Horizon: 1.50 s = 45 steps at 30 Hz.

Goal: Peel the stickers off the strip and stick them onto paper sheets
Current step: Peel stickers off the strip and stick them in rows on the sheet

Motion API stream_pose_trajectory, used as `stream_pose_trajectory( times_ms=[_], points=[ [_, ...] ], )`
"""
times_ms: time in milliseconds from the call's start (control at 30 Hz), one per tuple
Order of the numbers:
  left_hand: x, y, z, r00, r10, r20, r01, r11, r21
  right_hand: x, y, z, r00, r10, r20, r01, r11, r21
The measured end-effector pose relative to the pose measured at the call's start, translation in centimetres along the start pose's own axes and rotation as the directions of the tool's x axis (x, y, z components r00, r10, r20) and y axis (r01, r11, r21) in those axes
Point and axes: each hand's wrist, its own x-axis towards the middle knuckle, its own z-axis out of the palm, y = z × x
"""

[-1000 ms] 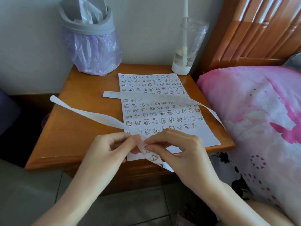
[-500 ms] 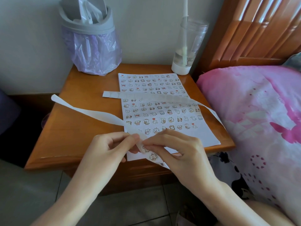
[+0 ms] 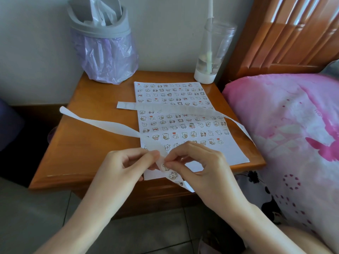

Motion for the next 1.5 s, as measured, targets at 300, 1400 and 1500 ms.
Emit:
stream_pose_trajectory(
  times_ms=[300, 1400, 1500],
  points=[
    [0.1, -0.6, 0.4, 0.998, 0.043, -0.036, -0.038, 0.992, 0.119, 0.0, -0.3, -0.3, 0.999, 0.023, 0.027, -0.018, 0.985, -0.173],
    [0.5, -1.9, 0.3, 0.993, 0.116, -0.029, -0.104, 0.958, 0.268, 2.3, 6.8, -10.7, 0.82, 0.564, -0.098, -0.572, 0.813, -0.11],
    [0.5, -2.1, 0.3, 0.993, 0.108, -0.04, -0.093, 0.958, 0.271, 2.2, 7.0, -10.7, 0.821, 0.563, -0.092, -0.57, 0.815, -0.107]
  ],
)
